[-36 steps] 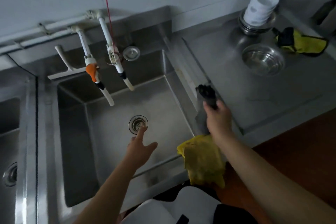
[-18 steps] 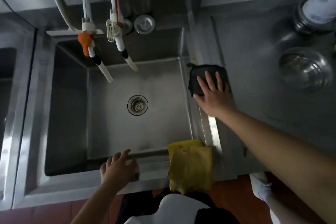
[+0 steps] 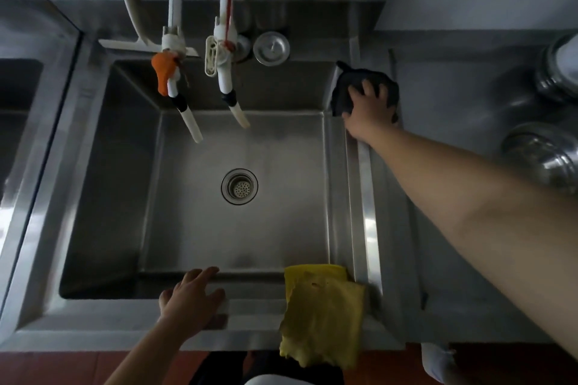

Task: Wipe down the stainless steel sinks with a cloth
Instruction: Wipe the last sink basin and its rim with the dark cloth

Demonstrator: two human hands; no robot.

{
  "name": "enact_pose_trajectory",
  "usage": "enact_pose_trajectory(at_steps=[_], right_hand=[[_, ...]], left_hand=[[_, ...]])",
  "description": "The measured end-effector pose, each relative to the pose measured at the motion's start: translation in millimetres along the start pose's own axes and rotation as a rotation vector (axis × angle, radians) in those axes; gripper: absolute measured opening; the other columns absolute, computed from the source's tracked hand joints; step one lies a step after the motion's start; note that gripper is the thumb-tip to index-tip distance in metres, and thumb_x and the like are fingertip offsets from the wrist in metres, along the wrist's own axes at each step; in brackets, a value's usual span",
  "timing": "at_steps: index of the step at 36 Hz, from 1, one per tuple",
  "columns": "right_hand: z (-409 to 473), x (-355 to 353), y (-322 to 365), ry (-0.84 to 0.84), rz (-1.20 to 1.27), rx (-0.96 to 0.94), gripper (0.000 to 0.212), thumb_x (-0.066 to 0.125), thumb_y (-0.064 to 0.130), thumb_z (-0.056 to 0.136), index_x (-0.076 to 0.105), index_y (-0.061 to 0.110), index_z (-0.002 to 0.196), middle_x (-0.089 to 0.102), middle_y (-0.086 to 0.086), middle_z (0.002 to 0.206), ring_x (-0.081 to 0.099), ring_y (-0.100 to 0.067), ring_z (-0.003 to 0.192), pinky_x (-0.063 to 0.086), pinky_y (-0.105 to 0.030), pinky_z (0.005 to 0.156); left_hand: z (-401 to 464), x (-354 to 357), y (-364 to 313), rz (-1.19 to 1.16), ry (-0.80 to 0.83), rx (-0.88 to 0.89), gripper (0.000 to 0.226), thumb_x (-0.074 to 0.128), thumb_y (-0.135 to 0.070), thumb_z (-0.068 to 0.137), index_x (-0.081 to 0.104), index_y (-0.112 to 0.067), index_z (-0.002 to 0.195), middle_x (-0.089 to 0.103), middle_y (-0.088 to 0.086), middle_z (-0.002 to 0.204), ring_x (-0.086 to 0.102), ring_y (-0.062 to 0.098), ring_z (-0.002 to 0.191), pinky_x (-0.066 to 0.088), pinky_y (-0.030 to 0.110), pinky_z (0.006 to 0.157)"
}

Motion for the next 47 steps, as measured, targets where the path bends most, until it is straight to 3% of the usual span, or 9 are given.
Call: enact_pose_trajectory(at_steps=[8,14,21,24,26,31,34,40,47], right_hand=[[-116,42,-22,0.014,-0.040,-0.031,0.068,0.050,0.043,0.097,0.020,0.029,0.157,0.006,0.002,0.166,0.001,-0.036,0.150,0.025,-0.061,0.115],[-217,82,-42,0.004,-0.047,-0.015,0.063,0.052,0.026,0.098,0.027,0.026,0.156,0.014,-0.002,0.165,0.014,-0.040,0.145,0.033,-0.056,0.111],[-285,106,-63,-0.081,0.158,0.060,0.045,0.043,0.016,0.101,0.049,0.021,0.146,0.035,-0.005,0.157,0.029,-0.039,0.139,0.038,-0.048,0.111],[-307,84,-58,-0.274,0.397,0.125,0.039,0.046,0.010,0.098,0.060,0.014,0.134,0.059,-0.014,0.137,0.056,-0.037,0.120,0.046,-0.034,0.093],[-327,66,-47,-0.385,0.510,0.163,0.036,0.047,0.011,0.098,0.060,0.016,0.132,0.065,-0.014,0.127,0.061,-0.035,0.111,0.042,-0.029,0.084],[-381,35,40,-0.516,0.544,-0.096,0.043,0.050,0.005,0.096,0.058,0.017,0.136,0.061,-0.007,0.134,0.056,-0.021,0.120,0.044,-0.029,0.097],[-403,60,108,-0.381,0.481,-0.279,0.049,0.053,0.000,0.094,0.055,0.017,0.140,0.054,-0.006,0.145,0.048,-0.024,0.135,0.037,-0.040,0.116],[-439,183,215,0.121,0.086,-0.486,0.056,0.044,0.011,0.097,0.044,0.038,0.147,0.031,0.010,0.161,0.019,-0.017,0.152,0.007,-0.049,0.122],[-456,224,290,0.099,-0.036,-0.499,0.054,0.040,0.022,0.103,0.033,0.041,0.152,0.016,0.008,0.166,0.004,-0.024,0.154,-0.001,-0.056,0.121]], left_hand=[[-4,-3,-4,0.046,0.003,0.061,0.046,0.047,-0.053,0.098,0.040,-0.048,0.143,0.043,-0.008,0.150,0.046,0.017,0.135,0.029,0.042,0.113],[-13,-19,4,-0.093,-0.052,0.113,0.051,0.059,-0.044,0.094,0.046,-0.039,0.143,0.044,0.005,0.150,0.047,0.030,0.132,0.041,0.048,0.108],[-46,-38,63,-0.041,-0.293,0.097,0.060,0.047,-0.045,0.097,0.028,-0.039,0.153,0.026,0.003,0.163,0.018,0.028,0.150,0.013,0.050,0.122],[-59,-38,98,-0.108,-0.390,0.110,0.058,0.039,-0.049,0.101,0.023,-0.036,0.156,0.018,0.006,0.165,0.009,0.029,0.153,0.008,0.052,0.123],[-65,-33,124,-0.155,-0.427,0.116,0.058,0.036,-0.051,0.102,0.021,-0.037,0.156,0.013,0.005,0.166,0.006,0.028,0.153,0.006,0.051,0.123],[-79,-9,188,-0.101,-0.442,0.103,0.066,0.041,-0.049,0.099,0.014,-0.036,0.157,0.002,0.001,0.168,-0.005,0.022,0.154,-0.002,0.051,0.123],[-90,3,213,-0.044,-0.458,0.125,0.076,0.044,-0.050,0.096,0.002,-0.038,0.158,-0.008,0.001,0.168,-0.012,0.026,0.154,-0.006,0.049,0.123],[-109,19,250,-0.166,-0.443,0.071,0.083,0.052,-0.043,0.095,-0.003,-0.039,0.157,-0.009,0.000,0.168,-0.010,0.027,0.154,-0.001,0.050,0.123],[-134,43,300,-0.320,-0.401,-0.014,0.084,0.057,-0.036,0.092,0.003,-0.043,0.156,-0.005,0.001,0.168,-0.002,0.030,0.154,0.007,0.048,0.124]])
Point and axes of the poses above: each hand's wrist, its own z-axis towards the middle knuckle, its own x-axis out of the palm, y = z × x, the point moved 8 cm from there along z, towards the middle knuckle
